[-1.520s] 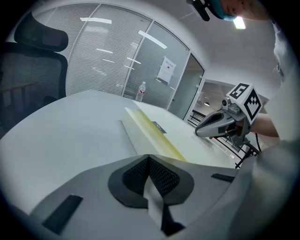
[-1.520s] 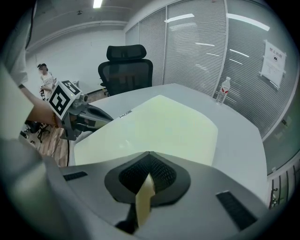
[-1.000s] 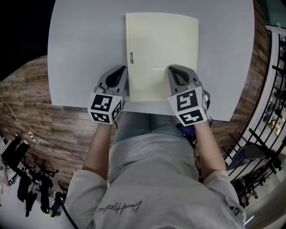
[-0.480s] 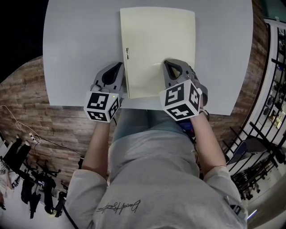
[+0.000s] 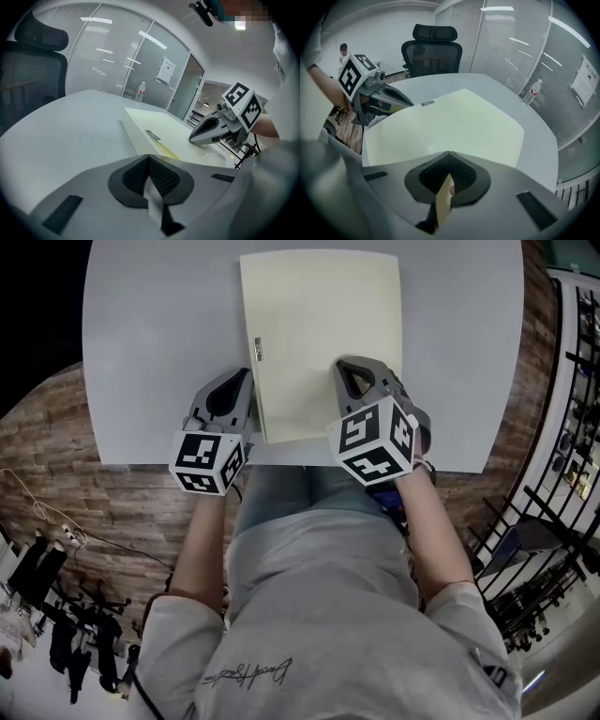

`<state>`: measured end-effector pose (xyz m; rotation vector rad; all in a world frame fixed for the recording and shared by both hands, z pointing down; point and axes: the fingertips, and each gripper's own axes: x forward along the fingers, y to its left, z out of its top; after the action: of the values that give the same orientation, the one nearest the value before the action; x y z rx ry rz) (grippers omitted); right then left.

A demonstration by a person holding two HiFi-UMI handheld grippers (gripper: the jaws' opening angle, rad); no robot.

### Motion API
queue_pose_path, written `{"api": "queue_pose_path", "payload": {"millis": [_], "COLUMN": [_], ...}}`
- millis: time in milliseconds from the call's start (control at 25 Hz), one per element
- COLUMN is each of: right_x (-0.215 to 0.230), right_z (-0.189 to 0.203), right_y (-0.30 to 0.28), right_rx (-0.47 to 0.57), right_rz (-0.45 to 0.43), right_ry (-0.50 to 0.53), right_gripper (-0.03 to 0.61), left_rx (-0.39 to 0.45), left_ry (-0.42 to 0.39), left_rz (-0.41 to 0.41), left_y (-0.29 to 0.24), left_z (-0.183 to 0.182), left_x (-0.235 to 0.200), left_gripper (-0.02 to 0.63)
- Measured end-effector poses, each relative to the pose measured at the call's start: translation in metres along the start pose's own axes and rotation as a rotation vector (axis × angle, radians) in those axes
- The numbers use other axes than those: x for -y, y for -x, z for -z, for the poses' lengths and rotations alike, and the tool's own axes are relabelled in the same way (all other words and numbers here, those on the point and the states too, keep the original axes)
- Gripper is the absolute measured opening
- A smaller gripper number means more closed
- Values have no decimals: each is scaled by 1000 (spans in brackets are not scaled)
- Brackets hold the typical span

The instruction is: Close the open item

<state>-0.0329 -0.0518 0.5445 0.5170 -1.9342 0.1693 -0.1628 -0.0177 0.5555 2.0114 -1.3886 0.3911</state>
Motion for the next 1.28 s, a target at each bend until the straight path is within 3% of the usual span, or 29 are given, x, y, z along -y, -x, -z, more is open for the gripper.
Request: {"api": "queue_pose_path", "payload": {"millis": [520,800,1120,1280], "right_x": [1,3,11,18], "right_z": [-3,-7,-6,-10], "right_y": [2,10,21,32], "right_rx": [27,75,112,207], "right_rz": [-4,-8,-34,-67], "right_ry": [-35,-7,-97,-183], "right_gripper": [12,12,12,12], "left_rx": [-3,2,24,36], "left_ry": [2,-23,-47,-62], "left_rz": [-7,-27,-37,-32], "left_y": [2,7,16,20], "left_z": [1,-5,-21,-29], "left_x": [-1,-1,3,6], "left_gripper": [8,8,9,9]}}
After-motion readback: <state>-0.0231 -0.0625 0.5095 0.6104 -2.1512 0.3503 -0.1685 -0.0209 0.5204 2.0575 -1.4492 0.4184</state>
